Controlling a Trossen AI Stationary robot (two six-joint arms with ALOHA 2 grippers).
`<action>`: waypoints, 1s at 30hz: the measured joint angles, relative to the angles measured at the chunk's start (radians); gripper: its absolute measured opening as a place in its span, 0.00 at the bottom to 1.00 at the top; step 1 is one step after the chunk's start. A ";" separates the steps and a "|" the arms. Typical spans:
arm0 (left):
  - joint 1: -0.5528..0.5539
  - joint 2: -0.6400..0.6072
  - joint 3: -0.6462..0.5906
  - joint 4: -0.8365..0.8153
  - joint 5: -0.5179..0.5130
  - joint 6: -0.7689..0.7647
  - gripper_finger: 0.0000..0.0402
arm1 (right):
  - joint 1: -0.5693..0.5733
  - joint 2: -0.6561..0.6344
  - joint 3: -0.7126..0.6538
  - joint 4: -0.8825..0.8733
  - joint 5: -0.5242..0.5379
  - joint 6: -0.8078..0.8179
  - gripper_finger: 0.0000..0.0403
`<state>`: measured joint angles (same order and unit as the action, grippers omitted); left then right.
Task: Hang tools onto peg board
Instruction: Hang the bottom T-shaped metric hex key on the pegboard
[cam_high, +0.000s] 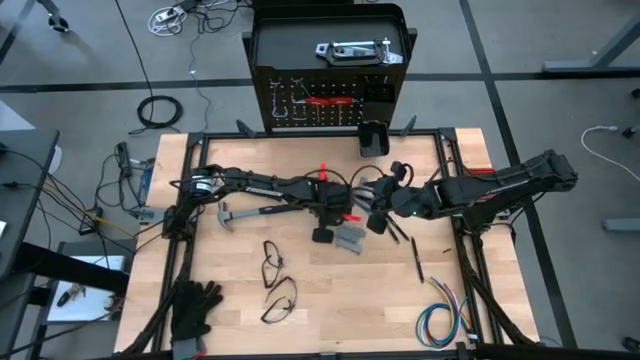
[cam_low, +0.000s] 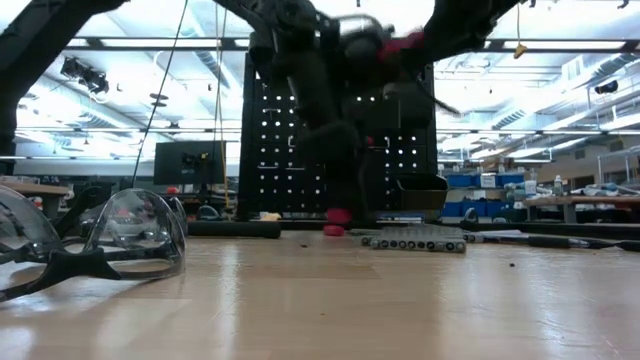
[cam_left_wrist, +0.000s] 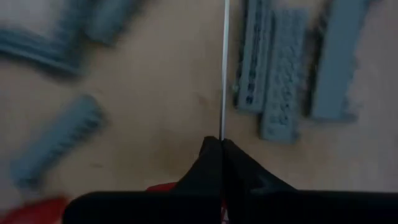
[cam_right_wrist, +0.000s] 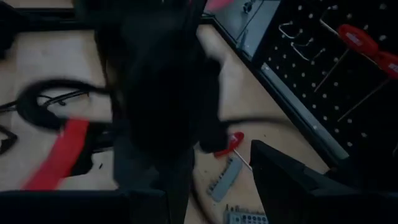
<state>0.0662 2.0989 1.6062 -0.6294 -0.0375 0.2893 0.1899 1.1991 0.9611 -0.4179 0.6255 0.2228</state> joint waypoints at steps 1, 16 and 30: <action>0.000 -0.013 -0.006 0.016 -0.026 0.009 0.00 | -0.001 0.001 0.000 -0.006 -0.002 -0.003 0.42; 0.032 -0.344 -0.413 0.572 -0.121 -0.142 0.00 | 0.027 0.006 0.000 -0.055 -0.006 -0.055 0.42; 0.042 -0.374 -0.533 0.699 -0.100 -0.295 0.00 | -0.026 0.274 0.008 -0.050 0.105 -0.399 0.42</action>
<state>0.1078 1.7245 1.0733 0.0698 -0.1371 -0.0057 0.1634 1.4728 0.9692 -0.4675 0.7309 -0.1761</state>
